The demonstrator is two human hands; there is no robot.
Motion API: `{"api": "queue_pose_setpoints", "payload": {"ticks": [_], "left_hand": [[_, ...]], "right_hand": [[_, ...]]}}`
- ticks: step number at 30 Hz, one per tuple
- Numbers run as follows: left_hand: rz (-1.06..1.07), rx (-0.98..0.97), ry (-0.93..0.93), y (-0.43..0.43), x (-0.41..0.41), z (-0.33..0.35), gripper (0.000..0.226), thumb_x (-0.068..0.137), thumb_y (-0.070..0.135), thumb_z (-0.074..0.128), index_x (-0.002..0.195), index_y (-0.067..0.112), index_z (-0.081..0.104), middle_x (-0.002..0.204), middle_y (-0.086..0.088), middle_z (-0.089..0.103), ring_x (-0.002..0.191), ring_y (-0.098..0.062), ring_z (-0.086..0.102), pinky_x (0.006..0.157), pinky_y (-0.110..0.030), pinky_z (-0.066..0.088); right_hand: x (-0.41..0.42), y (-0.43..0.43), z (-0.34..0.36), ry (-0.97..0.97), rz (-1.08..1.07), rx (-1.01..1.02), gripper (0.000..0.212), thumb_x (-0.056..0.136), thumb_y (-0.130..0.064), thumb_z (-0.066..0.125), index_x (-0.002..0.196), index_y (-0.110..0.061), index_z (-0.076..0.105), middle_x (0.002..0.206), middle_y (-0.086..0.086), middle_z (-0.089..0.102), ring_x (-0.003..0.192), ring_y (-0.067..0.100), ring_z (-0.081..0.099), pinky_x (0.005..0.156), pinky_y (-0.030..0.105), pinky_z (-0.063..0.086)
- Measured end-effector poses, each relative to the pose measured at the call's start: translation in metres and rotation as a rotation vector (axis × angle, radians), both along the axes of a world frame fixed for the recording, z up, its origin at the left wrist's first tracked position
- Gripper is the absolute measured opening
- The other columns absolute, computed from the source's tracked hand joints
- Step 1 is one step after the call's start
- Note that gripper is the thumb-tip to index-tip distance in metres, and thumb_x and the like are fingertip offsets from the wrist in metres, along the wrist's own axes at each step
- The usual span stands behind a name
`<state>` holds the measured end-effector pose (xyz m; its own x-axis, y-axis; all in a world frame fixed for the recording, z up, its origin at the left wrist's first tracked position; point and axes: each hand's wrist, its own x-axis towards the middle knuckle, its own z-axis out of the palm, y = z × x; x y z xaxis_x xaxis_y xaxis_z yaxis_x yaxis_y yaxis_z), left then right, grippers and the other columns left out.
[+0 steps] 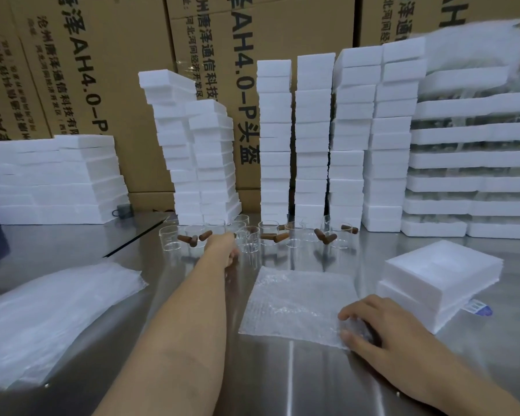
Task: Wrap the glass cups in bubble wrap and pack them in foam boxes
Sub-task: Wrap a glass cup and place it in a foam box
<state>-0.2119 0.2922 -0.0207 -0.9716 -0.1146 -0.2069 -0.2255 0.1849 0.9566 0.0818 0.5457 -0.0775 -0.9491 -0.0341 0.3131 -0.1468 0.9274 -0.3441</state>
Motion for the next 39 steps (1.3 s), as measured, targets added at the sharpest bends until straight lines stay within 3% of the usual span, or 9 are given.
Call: {"api": "queue_pose_setpoints", "payload": {"ticks": [3,5,8,10,15,21,25,31,39], "left_hand": [[-0.008,0.057,0.028,-0.001,0.000,0.001,0.022,0.110,0.011,0.052,0.088,0.008,0.054,0.077,-0.007,0.053,0.057,-0.015,0.044,0.052,-0.027,0.034],[0.033,0.149,0.069,-0.001,0.006,0.001,0.005,0.109,0.011,0.054,0.106,0.010,0.057,0.083,-0.005,0.059,0.062,-0.015,0.050,0.054,-0.028,0.040],[0.089,0.273,0.030,-0.004,0.009,0.003,0.035,0.111,0.008,0.049,0.146,0.011,0.051,0.117,-0.014,0.074,0.061,-0.013,0.045,0.045,-0.024,0.031],[0.118,0.272,0.063,-0.006,0.014,0.006,0.045,0.111,0.011,0.053,0.155,0.009,0.045,0.115,-0.013,0.073,0.060,-0.013,0.041,0.049,-0.025,0.030],[0.089,0.389,0.118,0.001,0.061,0.015,0.028,0.109,0.018,0.061,0.131,0.001,0.063,0.107,-0.007,0.074,0.056,-0.010,0.037,0.050,-0.024,0.030],[-0.328,0.567,0.082,0.022,0.176,0.014,0.023,0.101,0.023,0.075,0.116,0.006,0.075,0.106,-0.003,0.083,0.055,-0.003,0.048,0.039,-0.017,0.029],[-0.430,0.304,0.327,0.037,0.216,-0.002,0.015,0.100,0.030,0.075,0.100,0.017,0.083,0.099,0.006,0.082,0.060,-0.007,0.045,0.047,-0.018,0.031],[-0.536,0.162,0.574,0.042,0.223,-0.001,0.016,0.106,0.021,0.068,0.109,0.013,0.081,0.101,-0.002,0.082,0.058,-0.003,0.050,0.053,-0.012,0.040],[-0.598,0.110,0.640,0.040,0.223,0.000,0.017,0.109,0.025,0.064,0.109,0.020,0.080,0.099,-0.006,0.075,0.068,-0.008,0.053,0.053,-0.028,0.039]], "right_hand": [[-0.001,-0.001,0.003,0.003,0.003,-0.009,0.045,0.084,-0.077,0.036,0.113,-0.052,0.058,0.116,-0.032,0.052,0.115,-0.008,0.046,0.103,0.026,0.043],[0.001,-0.002,0.003,-0.012,0.003,-0.010,0.045,0.084,-0.077,0.036,0.113,-0.051,0.059,0.116,-0.031,0.053,0.114,-0.005,0.047,0.103,0.027,0.043],[0.001,-0.003,0.005,-0.014,-0.005,-0.009,0.047,0.083,-0.078,0.035,0.112,-0.050,0.059,0.114,-0.029,0.054,0.111,-0.003,0.049,0.101,0.027,0.044],[0.002,-0.004,0.005,-0.009,-0.001,-0.013,0.046,0.084,-0.077,0.036,0.111,-0.049,0.060,0.111,-0.028,0.054,0.108,-0.003,0.049,0.099,0.027,0.044],[0.003,-0.004,0.005,0.011,0.010,-0.016,0.023,0.096,-0.059,0.055,0.114,-0.048,0.061,0.114,-0.027,0.054,0.109,-0.002,0.048,0.101,0.030,0.044],[0.009,-0.015,0.014,0.171,-0.007,-0.157,0.013,0.100,-0.053,0.056,0.111,-0.050,0.062,0.114,-0.028,0.059,0.116,-0.003,0.051,0.103,0.028,0.042],[0.013,-0.023,0.023,0.310,-0.029,-0.317,0.035,0.099,-0.065,0.045,0.119,-0.046,0.067,0.113,-0.033,0.063,0.114,-0.006,0.056,0.096,0.024,0.046],[0.018,-0.031,0.030,0.394,-0.015,-0.466,0.044,0.096,-0.073,0.043,0.130,-0.053,0.062,0.118,-0.029,0.063,0.107,0.000,0.061,0.078,0.018,0.045],[0.019,-0.035,0.031,0.374,0.011,-0.418,0.051,0.094,-0.082,0.035,0.136,-0.060,0.053,0.117,-0.031,0.060,0.109,-0.002,0.059,0.077,0.013,0.044]]}}
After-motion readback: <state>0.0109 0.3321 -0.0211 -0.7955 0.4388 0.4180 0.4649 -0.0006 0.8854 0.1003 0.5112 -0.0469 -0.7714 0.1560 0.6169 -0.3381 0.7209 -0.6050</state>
